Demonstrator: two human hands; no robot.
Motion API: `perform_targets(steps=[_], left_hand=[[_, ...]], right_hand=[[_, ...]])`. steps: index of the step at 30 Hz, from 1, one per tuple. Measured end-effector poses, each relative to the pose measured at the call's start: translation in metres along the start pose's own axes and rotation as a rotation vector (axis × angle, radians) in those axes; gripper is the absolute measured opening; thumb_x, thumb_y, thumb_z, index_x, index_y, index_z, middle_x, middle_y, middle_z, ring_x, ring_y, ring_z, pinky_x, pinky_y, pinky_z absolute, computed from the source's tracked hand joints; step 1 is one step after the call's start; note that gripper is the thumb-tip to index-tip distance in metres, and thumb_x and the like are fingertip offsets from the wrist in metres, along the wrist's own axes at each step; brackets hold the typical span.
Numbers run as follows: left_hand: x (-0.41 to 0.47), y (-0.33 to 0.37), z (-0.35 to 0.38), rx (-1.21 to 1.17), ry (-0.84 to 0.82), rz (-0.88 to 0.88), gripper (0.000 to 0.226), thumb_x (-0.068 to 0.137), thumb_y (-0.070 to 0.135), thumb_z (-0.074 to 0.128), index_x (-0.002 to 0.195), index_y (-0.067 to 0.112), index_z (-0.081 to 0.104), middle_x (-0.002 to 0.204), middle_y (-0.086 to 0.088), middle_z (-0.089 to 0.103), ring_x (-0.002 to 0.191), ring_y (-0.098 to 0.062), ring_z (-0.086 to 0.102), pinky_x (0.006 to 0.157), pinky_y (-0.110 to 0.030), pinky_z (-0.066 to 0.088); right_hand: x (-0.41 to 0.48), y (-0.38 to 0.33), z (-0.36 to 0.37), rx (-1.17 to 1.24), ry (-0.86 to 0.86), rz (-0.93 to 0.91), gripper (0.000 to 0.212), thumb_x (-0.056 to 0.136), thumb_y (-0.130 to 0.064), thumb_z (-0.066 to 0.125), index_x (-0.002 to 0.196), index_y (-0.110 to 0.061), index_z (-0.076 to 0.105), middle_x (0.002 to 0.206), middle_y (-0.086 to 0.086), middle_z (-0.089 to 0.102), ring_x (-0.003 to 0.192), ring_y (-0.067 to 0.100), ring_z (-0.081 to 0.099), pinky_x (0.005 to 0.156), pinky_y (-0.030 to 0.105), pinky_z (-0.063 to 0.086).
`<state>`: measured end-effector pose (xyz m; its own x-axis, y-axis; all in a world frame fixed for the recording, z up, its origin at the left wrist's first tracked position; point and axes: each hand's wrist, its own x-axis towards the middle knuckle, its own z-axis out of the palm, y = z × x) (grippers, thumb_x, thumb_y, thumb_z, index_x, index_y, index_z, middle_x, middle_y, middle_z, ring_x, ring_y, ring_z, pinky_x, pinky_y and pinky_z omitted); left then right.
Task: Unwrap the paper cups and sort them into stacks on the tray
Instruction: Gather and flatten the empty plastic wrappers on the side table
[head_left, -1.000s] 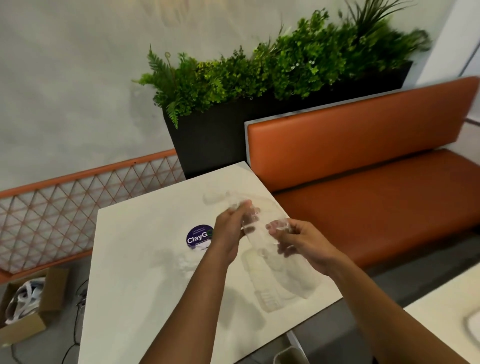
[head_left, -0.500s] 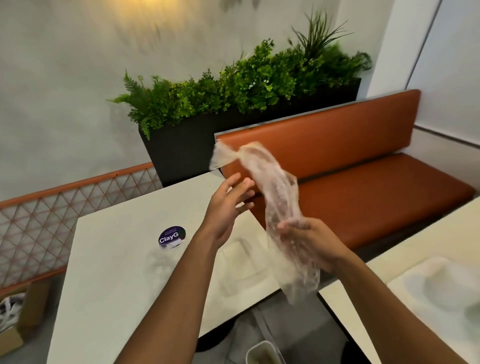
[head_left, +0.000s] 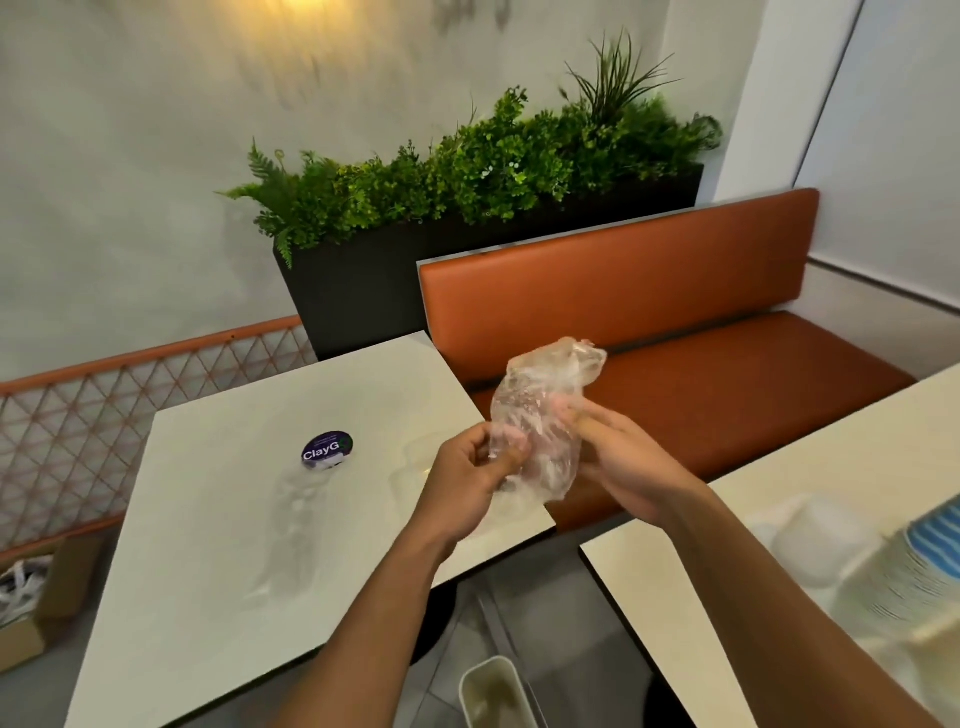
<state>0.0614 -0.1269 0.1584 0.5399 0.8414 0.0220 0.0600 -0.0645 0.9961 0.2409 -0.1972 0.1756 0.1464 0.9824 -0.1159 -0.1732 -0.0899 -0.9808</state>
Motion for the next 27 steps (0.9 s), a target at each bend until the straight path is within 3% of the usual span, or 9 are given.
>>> perform_targets(steps=[4,7,10,13,15,18,22,24,27], left_hand=[[-0.001,0.004,-0.004,0.011,0.071,0.021,0.019,0.094,0.032,0.074,0.097,0.014,0.071,0.096,-0.001,0.077,0.091,-0.016,0.072,0.078,-0.03,0.058],[-0.001,0.005,-0.006,0.026,0.101,0.022,0.026,0.094,0.036,0.074,0.088,0.012,0.068,0.079,0.002,0.072,0.075,-0.009,0.067,0.07,-0.024,0.054],[0.0,0.005,-0.008,0.01,0.151,0.031,0.029,0.094,0.039,0.071,0.085,0.011,0.071,0.073,-0.001,0.071,0.068,-0.008,0.065,0.065,-0.023,0.054],[-0.001,0.005,-0.009,-0.047,0.174,0.032,0.03,0.097,0.039,0.066,0.095,0.011,0.075,0.079,-0.005,0.073,0.069,-0.01,0.066,0.063,-0.026,0.056],[-0.002,0.008,-0.012,-0.079,0.183,0.009,0.025,0.101,0.038,0.062,0.105,0.015,0.073,0.083,-0.002,0.075,0.071,-0.013,0.068,0.065,-0.027,0.058],[-0.006,0.009,-0.018,-0.136,0.21,0.007,0.029,0.096,0.045,0.064,0.116,0.023,0.064,0.095,-0.005,0.076,0.079,-0.017,0.072,0.069,-0.029,0.059],[-0.016,0.006,-0.02,-0.02,0.06,0.155,0.047,0.082,0.052,0.081,0.121,0.037,0.059,0.115,0.017,0.065,0.097,-0.013,0.069,0.075,-0.027,0.06],[-0.019,0.005,-0.015,0.102,0.021,0.186,0.043,0.082,0.047,0.083,0.119,0.042,0.061,0.119,0.03,0.06,0.104,-0.005,0.065,0.078,-0.023,0.058],[-0.015,0.004,-0.012,0.17,0.117,0.189,0.02,0.089,0.047,0.076,0.108,0.042,0.068,0.116,0.027,0.067,0.102,-0.005,0.067,0.078,-0.024,0.059]], right_hand=[[-0.013,0.012,0.004,-0.112,-0.072,0.109,0.048,0.082,-0.041,0.077,0.122,-0.014,0.073,0.118,0.01,0.076,0.108,0.03,0.072,0.094,0.04,0.059],[-0.013,0.018,0.005,-0.068,0.041,0.046,0.038,0.083,-0.031,0.078,0.108,-0.003,0.079,0.113,0.023,0.075,0.096,0.026,0.073,0.089,0.039,0.061],[-0.007,0.018,0.006,-0.059,0.143,-0.005,0.022,0.088,-0.023,0.076,0.098,-0.004,0.082,0.107,0.027,0.075,0.09,0.025,0.072,0.081,0.034,0.061],[-0.004,0.018,0.01,-0.057,0.215,-0.044,0.032,0.083,-0.035,0.078,0.088,-0.004,0.08,0.098,0.028,0.074,0.088,0.033,0.071,0.084,0.04,0.06],[-0.002,0.017,0.015,-0.042,0.281,-0.067,0.042,0.082,-0.04,0.077,0.094,0.0,0.077,0.098,0.024,0.076,0.092,0.041,0.073,0.085,0.042,0.061],[-0.001,0.015,0.02,-0.046,0.374,-0.096,0.046,0.082,-0.042,0.076,0.095,0.002,0.076,0.097,0.023,0.076,0.086,0.033,0.074,0.074,0.034,0.064],[0.002,0.016,0.023,-0.123,0.45,-0.175,0.046,0.08,-0.046,0.077,0.089,-0.001,0.075,0.089,0.022,0.075,0.079,0.027,0.071,0.067,0.033,0.061],[0.002,0.016,0.025,-0.152,0.47,-0.205,0.047,0.081,-0.047,0.077,0.087,-0.001,0.074,0.084,0.02,0.073,0.074,0.023,0.068,0.063,0.03,0.06],[-0.002,0.012,0.028,-0.134,0.388,-0.186,0.047,0.088,-0.05,0.071,0.091,-0.003,0.074,0.085,0.018,0.072,0.079,0.021,0.068,0.071,0.032,0.063]])
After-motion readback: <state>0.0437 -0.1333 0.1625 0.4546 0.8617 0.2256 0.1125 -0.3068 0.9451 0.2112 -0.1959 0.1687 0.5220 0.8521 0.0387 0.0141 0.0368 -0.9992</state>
